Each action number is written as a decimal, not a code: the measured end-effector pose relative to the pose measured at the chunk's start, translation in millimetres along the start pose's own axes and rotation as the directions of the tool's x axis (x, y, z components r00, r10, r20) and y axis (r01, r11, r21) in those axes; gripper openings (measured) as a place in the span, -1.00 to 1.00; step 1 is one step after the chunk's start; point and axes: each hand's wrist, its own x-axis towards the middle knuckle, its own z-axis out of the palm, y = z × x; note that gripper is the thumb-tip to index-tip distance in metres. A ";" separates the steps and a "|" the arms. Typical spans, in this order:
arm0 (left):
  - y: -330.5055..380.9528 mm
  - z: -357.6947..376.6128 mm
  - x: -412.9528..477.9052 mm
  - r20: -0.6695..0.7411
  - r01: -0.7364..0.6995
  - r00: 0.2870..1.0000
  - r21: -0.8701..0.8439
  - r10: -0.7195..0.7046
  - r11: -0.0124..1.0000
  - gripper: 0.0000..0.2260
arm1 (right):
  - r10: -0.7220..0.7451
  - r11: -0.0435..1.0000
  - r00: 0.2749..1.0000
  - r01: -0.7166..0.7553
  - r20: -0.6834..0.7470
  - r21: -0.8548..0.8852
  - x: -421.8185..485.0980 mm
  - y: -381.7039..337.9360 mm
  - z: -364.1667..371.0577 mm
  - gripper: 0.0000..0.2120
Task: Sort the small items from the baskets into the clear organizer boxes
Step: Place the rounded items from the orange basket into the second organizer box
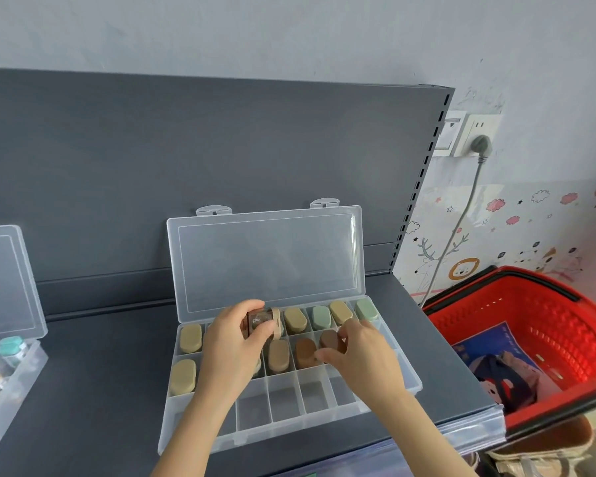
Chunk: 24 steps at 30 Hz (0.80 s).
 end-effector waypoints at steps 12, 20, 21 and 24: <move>26.4 16.1 -9.9 0.124 -0.142 0.980 -0.128 0.158 0.981 -0.76 | -0.087 0.828 0.996 0.085 -0.023 0.554 -12.9 -20.6 -25.0 -0.63; 37.6 31.7 -17.7 0.250 -0.175 0.944 -0.173 0.215 0.969 -0.69 | -0.003 0.700 1.000 0.014 -0.017 0.714 -20.0 -6.4 -37.9 -0.71; 36.7 31.5 -17.0 0.278 -0.185 0.936 -0.139 0.218 0.973 -0.65 | 0.015 0.745 0.998 0.034 -0.069 0.666 -17.7 -0.8 -39.3 -0.71; 32.7 27.3 -14.6 0.333 -0.258 0.917 0.076 0.219 0.963 -0.54 | 0.042 0.874 0.979 0.060 -0.197 0.481 -10.2 13.2 -45.0 -0.70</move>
